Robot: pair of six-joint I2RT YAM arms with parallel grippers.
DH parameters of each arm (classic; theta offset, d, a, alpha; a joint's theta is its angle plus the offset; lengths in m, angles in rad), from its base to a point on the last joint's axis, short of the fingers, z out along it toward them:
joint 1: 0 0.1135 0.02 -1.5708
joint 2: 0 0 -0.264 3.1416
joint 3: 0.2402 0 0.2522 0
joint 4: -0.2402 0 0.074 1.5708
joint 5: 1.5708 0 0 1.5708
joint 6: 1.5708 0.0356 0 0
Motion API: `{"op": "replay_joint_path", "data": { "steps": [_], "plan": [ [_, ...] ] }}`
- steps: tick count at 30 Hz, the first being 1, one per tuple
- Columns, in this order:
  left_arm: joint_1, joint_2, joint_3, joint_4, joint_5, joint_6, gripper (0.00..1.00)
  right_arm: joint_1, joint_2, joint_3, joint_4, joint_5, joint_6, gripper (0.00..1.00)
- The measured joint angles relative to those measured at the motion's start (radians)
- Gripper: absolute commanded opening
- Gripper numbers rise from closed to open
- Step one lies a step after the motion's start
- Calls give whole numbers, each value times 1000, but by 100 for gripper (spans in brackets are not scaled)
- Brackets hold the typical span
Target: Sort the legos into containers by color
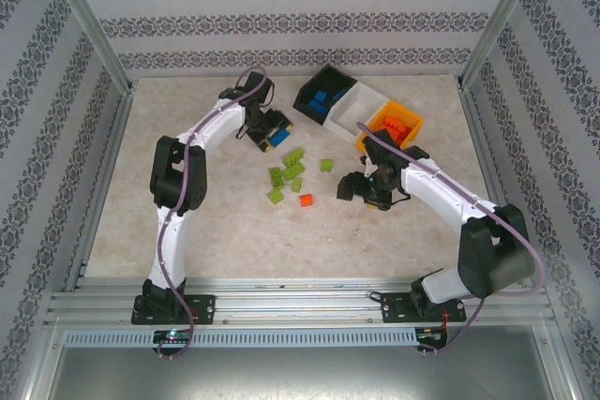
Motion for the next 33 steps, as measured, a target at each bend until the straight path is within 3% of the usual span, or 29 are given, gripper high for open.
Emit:
{"op": "replay_joint_path", "data": {
  "steps": [12,17,22,24,33],
  "plan": [
    [-3,270,238,531,166,-177,67,-91,-162,-10,-93,15,-11,78],
    [-11,423,433,608,187,-240,72,-113,-177,-17,-121,21,-14,78],
    [-24,470,504,668,188,-293,87,-129,-180,-18,-129,21,-16,78],
    [-29,474,508,688,187,-309,100,-130,-180,-18,-129,21,-19,78],
    [-33,475,509,706,193,-329,100,-129,-182,-27,-129,20,-22,78]
  ]
}}
